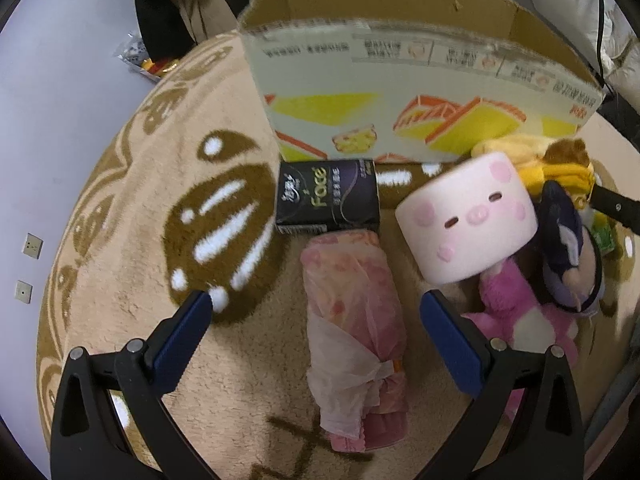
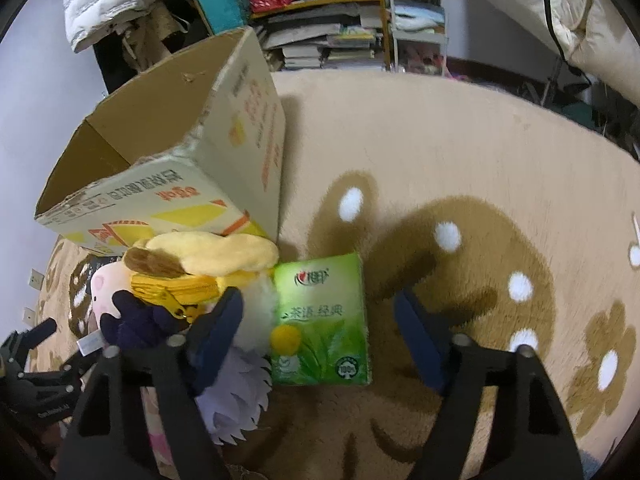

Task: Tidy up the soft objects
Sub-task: 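Lower the left tool onto the pink tissue roll while the right tool lowers onto the green tissue pack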

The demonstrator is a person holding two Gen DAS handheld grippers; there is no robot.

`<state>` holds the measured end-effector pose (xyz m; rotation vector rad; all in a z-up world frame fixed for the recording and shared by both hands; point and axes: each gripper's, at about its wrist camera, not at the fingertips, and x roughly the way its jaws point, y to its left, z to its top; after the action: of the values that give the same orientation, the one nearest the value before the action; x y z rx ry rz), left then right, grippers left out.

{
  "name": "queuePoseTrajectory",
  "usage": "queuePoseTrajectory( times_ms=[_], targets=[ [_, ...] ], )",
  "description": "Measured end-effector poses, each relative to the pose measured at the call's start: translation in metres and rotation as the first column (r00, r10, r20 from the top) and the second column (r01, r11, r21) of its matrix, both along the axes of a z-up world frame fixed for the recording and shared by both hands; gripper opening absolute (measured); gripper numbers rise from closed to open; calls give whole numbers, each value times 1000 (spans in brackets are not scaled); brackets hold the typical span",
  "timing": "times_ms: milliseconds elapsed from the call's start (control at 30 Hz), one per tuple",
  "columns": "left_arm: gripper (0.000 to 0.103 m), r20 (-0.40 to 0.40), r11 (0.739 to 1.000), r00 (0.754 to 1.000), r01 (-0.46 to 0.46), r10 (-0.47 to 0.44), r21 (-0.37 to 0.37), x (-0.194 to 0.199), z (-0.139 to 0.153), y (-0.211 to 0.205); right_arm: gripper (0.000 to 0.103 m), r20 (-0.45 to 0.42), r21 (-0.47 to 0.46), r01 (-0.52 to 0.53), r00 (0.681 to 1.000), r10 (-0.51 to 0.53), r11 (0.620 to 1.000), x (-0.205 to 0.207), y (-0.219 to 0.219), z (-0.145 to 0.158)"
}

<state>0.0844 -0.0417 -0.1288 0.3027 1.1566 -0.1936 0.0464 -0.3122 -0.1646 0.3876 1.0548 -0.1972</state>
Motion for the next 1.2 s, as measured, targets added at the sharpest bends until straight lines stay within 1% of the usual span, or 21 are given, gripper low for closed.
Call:
queuePoseTrajectory(
  times_ms=[100,133,200,300,433,533,633,700,767,800,900,967,1067,1200],
  targets=[
    [102,-21,1000,1000,-3,4,11,2,-7,-1,78,-5,8,18,1000,-18,1000,-2,-4,-3],
    [102,-26,1000,1000,-7,8,12,2,-8,0,74,-10,8,23,1000,-23,1000,-3,-5,-4],
    [102,-41,1000,999,-20,21,4,4,-11,1,71,-25,19,26,999,-26,999,-3,-7,-9],
    [102,-66,999,997,-45,44,-10,7,-16,5,71,-55,30,24,998,-23,999,-2,-9,-17],
    [101,-84,999,995,-55,54,-2,8,-21,7,71,-73,41,15,997,-12,999,0,-9,-25],
    [94,-101,999,994,-45,45,1,7,-25,6,71,-88,46,19,996,-15,999,-1,-10,-29],
    [87,-108,999,994,-37,35,-16,6,-26,5,71,-111,46,20,994,-15,999,2,-12,-33],
    [77,-122,998,992,-37,31,-45,6,-26,6,71,-116,42,20,993,-15,999,2,-12,-34],
    [70,-141,996,990,-42,31,-81,5,-26,7,71,-118,29,20,993,-17,999,2,-12,-33],
    [68,-146,994,989,-46,31,-96,5,-25,8,71,-119,22,24,993,-21,999,2,-13,-33],
    [52,-145,993,989,-47,31,-107,5,-25,10,71,-117,21,36,993,-33,999,-2,-13,-29],
    [47,-145,992,989,-54,37,-112,5,-25,13,71,-122,17,41,992,-39,999,-2,-12,-27],
    [46,-147,990,988,-66,48,-124,5,-24,15,71,-121,15,53,991,-51,998,-3,-14,-24],
    [45,-136,989,989,-82,65,-119,4,-22,19,71,-120,11,72,990,-71,997,-3,-13,-27]
  ],
)
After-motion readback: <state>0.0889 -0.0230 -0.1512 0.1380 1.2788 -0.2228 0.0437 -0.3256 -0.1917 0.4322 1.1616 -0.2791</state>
